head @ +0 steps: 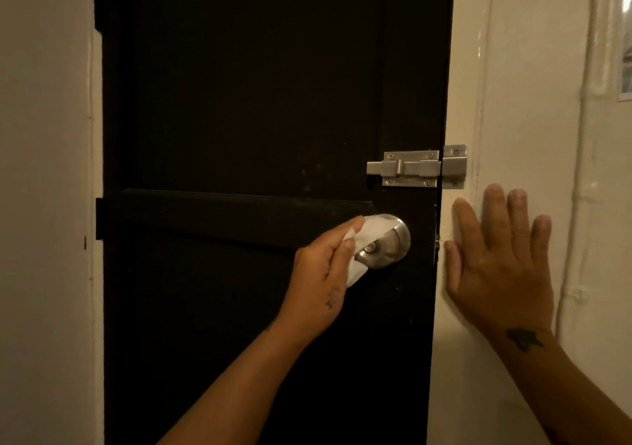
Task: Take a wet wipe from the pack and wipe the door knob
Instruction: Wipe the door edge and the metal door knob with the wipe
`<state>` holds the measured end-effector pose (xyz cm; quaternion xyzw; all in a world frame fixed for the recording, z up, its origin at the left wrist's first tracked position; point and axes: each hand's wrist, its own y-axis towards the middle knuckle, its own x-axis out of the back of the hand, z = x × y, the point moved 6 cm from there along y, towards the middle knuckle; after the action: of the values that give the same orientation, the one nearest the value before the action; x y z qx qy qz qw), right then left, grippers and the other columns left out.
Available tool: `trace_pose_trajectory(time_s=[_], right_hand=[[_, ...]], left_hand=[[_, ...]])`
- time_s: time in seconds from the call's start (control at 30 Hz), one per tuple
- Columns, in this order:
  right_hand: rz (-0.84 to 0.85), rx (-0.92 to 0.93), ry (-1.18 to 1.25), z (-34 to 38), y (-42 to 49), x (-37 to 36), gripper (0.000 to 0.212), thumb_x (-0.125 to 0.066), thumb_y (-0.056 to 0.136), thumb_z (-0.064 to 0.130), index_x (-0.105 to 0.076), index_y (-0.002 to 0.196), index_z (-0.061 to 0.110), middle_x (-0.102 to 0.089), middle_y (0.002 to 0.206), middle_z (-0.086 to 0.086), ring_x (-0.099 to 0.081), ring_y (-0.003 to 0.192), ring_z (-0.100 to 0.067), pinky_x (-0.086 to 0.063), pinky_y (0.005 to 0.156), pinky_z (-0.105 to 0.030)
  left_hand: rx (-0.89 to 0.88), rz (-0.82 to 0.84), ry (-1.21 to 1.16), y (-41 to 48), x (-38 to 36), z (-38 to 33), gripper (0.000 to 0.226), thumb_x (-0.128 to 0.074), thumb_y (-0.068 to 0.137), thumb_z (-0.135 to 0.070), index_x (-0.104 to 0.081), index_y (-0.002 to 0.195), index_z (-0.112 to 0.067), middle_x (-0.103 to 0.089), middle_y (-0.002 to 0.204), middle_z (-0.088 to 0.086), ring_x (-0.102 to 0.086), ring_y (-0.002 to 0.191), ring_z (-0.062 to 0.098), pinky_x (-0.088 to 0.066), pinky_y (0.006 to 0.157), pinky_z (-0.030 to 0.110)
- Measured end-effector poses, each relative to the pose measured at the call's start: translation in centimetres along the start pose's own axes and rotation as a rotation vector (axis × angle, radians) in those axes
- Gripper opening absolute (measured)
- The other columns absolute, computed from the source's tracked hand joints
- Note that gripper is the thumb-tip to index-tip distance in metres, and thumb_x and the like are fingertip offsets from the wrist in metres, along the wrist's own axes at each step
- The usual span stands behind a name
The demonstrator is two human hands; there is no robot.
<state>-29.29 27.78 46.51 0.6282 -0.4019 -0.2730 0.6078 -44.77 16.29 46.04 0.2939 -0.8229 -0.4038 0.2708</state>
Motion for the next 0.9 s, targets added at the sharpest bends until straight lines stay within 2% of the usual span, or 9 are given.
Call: trace_pose_trajectory(time_s=[0.1, 0.2, 0.33, 0.43, 0.53, 0.63, 0.67, 0.77, 0.9], right_hand=[[0.001, 0.002, 0.007, 0.0, 0.0, 0.0, 0.055, -0.030, 0.089, 0.033, -0.034, 0.137, 0.006, -0.027, 0.144, -0.029, -0.017, 0.134, -0.045, -0.008, 0.108, -0.055], [0.006, 0.004, 0.022, 0.0, 0.0, 0.1, 0.056, -0.031, 0.088, 0.033, -0.034, 0.137, 0.005, -0.028, 0.144, -0.030, -0.018, 0.134, -0.046, -0.010, 0.107, -0.056], [0.012, 0.003, 0.024, 0.0, 0.0, 0.2, 0.056, -0.030, 0.089, 0.033, -0.034, 0.137, 0.005, -0.028, 0.144, -0.030, -0.018, 0.134, -0.046, -0.010, 0.107, -0.056], [0.011, 0.003, 0.030, 0.0, 0.1, 0.2, 0.056, -0.030, 0.089, 0.033, -0.033, 0.137, 0.006, -0.027, 0.144, -0.030, -0.018, 0.134, -0.045, -0.010, 0.107, -0.056], [-0.003, 0.007, 0.035, 0.1, 0.0, 0.1, 0.056, -0.029, 0.089, 0.034, -0.032, 0.137, 0.006, -0.028, 0.144, -0.029, -0.017, 0.135, -0.044, -0.008, 0.108, -0.055], [-0.008, 0.003, 0.032, 0.0, 0.0, 0.0, 0.055, -0.029, 0.089, 0.034, -0.033, 0.137, 0.006, -0.028, 0.144, -0.029, -0.016, 0.135, -0.044, -0.008, 0.108, -0.055], [-0.005, 0.000, 0.030, 0.0, 0.0, 0.0, 0.055, -0.029, 0.089, 0.033, -0.033, 0.137, 0.006, -0.027, 0.144, -0.029, -0.016, 0.135, -0.044, -0.008, 0.108, -0.055], [0.006, 0.003, 0.029, 0.0, 0.0, 0.1, 0.055, -0.030, 0.089, 0.033, -0.033, 0.137, 0.006, -0.028, 0.144, -0.029, -0.017, 0.135, -0.045, -0.010, 0.108, -0.055], [0.016, 0.000, 0.035, 0.0, 0.0, 0.0, 0.056, -0.030, 0.089, 0.033, -0.033, 0.137, 0.006, -0.028, 0.144, -0.029, -0.018, 0.135, -0.045, -0.012, 0.107, -0.057]], left_hand=[[0.065, -0.062, -0.084, -1.2, 0.6, 0.4, 0.030, -0.039, 0.095, -0.016, -0.055, 0.119, -0.022, -0.059, 0.118, -0.013, -0.054, 0.109, -0.004, -0.045, 0.096, 0.020], [0.260, -0.184, -0.361, -1.7, 1.1, 1.2, 0.029, -0.037, 0.096, -0.023, -0.064, 0.100, -0.029, -0.070, 0.099, -0.001, -0.066, 0.091, 0.013, -0.056, 0.081, 0.032], [0.452, -0.164, -0.585, -1.6, -1.4, 1.6, 0.031, -0.032, 0.098, -0.024, -0.060, 0.110, -0.021, -0.066, 0.110, 0.005, -0.062, 0.103, 0.019, -0.048, 0.095, 0.042], [0.515, -0.194, -0.599, -2.6, -3.3, 1.8, 0.030, -0.033, 0.098, -0.023, -0.057, 0.114, -0.019, -0.063, 0.115, 0.005, -0.060, 0.106, 0.020, -0.046, 0.097, 0.044], [0.453, -0.231, -0.527, -3.6, -3.5, 2.1, 0.029, -0.033, 0.097, -0.022, -0.058, 0.111, -0.018, -0.065, 0.109, 0.006, -0.063, 0.100, 0.018, -0.051, 0.090, 0.040], [0.344, -0.317, -0.373, -3.4, -2.5, 1.7, 0.027, -0.035, 0.097, -0.020, -0.061, 0.094, -0.013, -0.066, 0.093, 0.005, -0.062, 0.083, 0.016, -0.053, 0.072, 0.028], [0.313, -0.331, -0.343, -3.1, -2.3, 1.4, 0.028, -0.034, 0.097, -0.019, -0.061, 0.098, -0.012, -0.065, 0.096, 0.005, -0.062, 0.085, 0.018, -0.053, 0.075, 0.029], [0.312, -0.328, -0.315, -3.1, -3.0, 0.6, 0.034, -0.033, 0.097, -0.018, -0.049, 0.128, -0.017, -0.056, 0.127, 0.001, -0.052, 0.117, 0.013, -0.044, 0.102, 0.034], [0.264, -0.338, -0.291, -3.7, -3.3, 0.3, 0.037, -0.035, 0.097, -0.015, -0.038, 0.134, -0.019, -0.040, 0.143, -0.005, -0.036, 0.130, 0.006, -0.033, 0.109, 0.029]])
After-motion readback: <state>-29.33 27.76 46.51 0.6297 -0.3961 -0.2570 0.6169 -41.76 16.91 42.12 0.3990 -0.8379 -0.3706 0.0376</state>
